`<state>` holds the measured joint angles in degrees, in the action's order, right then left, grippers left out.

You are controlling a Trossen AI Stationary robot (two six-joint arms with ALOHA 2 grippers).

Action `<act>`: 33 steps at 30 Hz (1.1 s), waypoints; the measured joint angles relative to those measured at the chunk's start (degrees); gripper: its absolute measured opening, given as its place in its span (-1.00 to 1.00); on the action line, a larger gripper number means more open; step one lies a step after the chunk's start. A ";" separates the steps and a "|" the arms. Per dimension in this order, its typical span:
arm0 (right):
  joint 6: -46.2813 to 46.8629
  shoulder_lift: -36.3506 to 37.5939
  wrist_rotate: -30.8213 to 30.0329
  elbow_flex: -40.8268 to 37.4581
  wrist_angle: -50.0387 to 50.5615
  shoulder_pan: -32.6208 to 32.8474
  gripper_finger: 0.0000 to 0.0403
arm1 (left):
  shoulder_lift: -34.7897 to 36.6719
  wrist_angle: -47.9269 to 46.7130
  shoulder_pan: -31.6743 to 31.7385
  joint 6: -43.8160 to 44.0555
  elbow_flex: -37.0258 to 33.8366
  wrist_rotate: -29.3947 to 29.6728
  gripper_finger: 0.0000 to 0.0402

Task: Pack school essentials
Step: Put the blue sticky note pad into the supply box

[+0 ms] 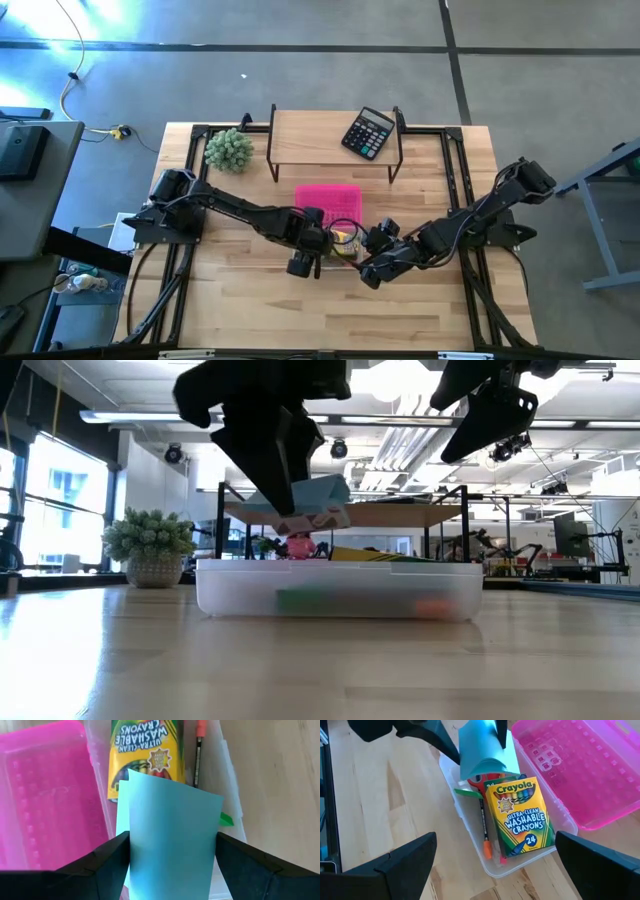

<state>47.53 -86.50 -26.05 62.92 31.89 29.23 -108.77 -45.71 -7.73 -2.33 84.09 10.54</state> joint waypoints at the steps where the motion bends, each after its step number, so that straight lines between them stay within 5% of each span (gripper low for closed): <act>1: 0.00 0.00 -0.01 0.00 0.00 0.00 0.97 | 0.00 -0.19 0.00 0.20 0.00 0.16 0.34; 13: 0.00 0.00 -0.02 0.00 -0.01 0.00 0.97 | -0.02 -1.54 0.22 -0.66 0.00 1.01 0.56; 33: 0.00 0.00 -0.25 0.00 -0.01 0.00 0.97 | -0.09 -0.87 0.59 -0.24 0.00 -1.58 0.57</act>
<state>47.53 -86.50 -26.30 62.92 31.88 29.23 -108.86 -46.58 -7.14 -2.57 84.09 8.96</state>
